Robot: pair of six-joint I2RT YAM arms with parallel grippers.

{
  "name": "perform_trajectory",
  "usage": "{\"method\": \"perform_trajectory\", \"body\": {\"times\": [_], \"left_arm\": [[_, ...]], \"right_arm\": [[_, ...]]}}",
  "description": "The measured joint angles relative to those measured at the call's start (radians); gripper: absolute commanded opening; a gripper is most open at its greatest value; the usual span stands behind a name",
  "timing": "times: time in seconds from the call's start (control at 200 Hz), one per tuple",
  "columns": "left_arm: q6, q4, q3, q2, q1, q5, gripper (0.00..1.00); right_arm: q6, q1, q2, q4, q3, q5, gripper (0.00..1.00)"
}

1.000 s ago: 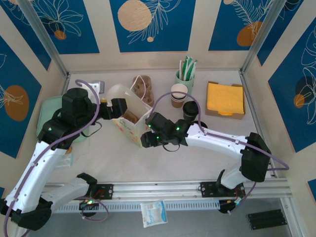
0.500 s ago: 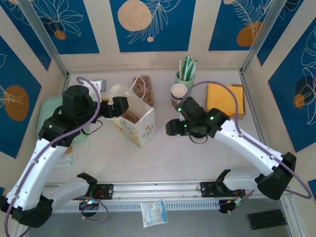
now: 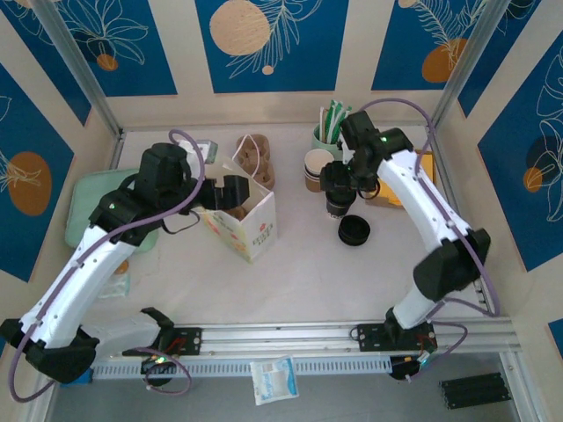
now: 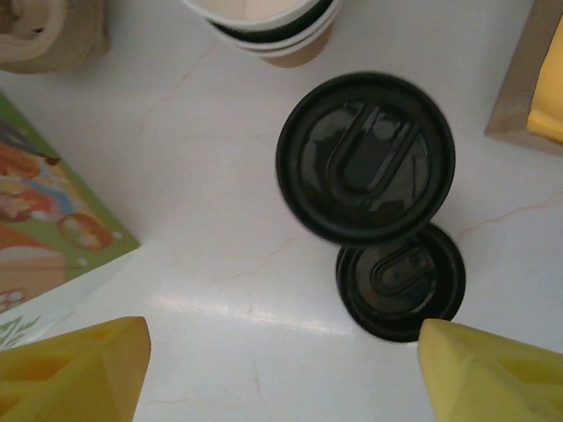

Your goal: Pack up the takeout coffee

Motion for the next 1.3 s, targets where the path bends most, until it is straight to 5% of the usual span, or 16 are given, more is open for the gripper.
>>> {"method": "perform_trajectory", "body": {"times": [0.425,1.3], "left_arm": [[0.037,0.000,0.001,0.021,-0.004,0.001,0.99],[0.043,0.000,0.001,0.021,-0.004,0.001,0.99]], "right_arm": [[-0.077,-0.067,0.285,-0.136,0.228,0.005,0.85],[-0.084,-0.060,0.370,-0.135,0.225,0.009,0.82]]}}
